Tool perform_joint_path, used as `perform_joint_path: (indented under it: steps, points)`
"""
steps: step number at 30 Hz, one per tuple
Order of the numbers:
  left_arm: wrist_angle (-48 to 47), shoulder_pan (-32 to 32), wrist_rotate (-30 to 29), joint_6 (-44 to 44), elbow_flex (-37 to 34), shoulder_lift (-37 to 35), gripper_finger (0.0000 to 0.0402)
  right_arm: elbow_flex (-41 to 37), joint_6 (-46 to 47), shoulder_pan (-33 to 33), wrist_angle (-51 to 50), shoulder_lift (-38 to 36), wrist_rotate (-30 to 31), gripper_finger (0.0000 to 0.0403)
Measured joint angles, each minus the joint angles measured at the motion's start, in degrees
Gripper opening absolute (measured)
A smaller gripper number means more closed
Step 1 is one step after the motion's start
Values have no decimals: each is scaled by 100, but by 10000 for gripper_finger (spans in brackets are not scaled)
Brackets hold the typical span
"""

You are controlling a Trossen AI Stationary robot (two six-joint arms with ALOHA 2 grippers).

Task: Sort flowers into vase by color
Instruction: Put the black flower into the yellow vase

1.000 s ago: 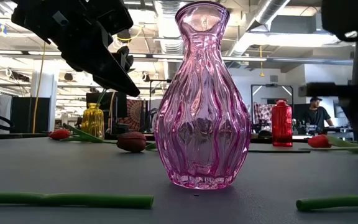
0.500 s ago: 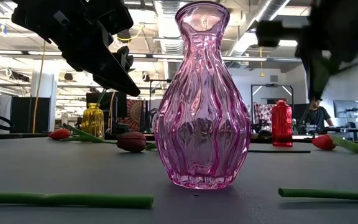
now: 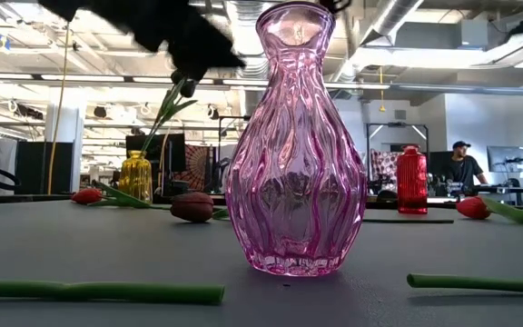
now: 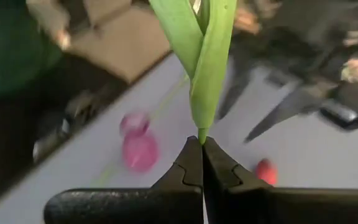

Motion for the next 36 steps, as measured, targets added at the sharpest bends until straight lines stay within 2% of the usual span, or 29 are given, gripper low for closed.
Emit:
perform_joint_path:
  steps: [3, 10, 18, 28, 31, 36]
  points:
    - [430, 0, -127, 308, 91, 0, 173, 2, 245, -146, 627, 135, -240, 17]
    - [935, 3, -1050, 476, 113, 0, 173, -2, 484, -171, 1663, 553, -247, 17]
    - [1307, 9, -1016, 474, 113, 0, 173, -4, 509, -188, 2378, 775, 395, 18]
    - [1627, 13, -1042, 533, 113, 0, 172, -4, 469, -248, 2381, 774, 408, 18]
    - [1621, 13, -1042, 537, 113, 0, 159, -4, 469, -246, 2383, 774, 409, 18]
    - [1624, 13, -1043, 539, 113, 0, 117, -4, 466, -248, 2381, 774, 444, 18]
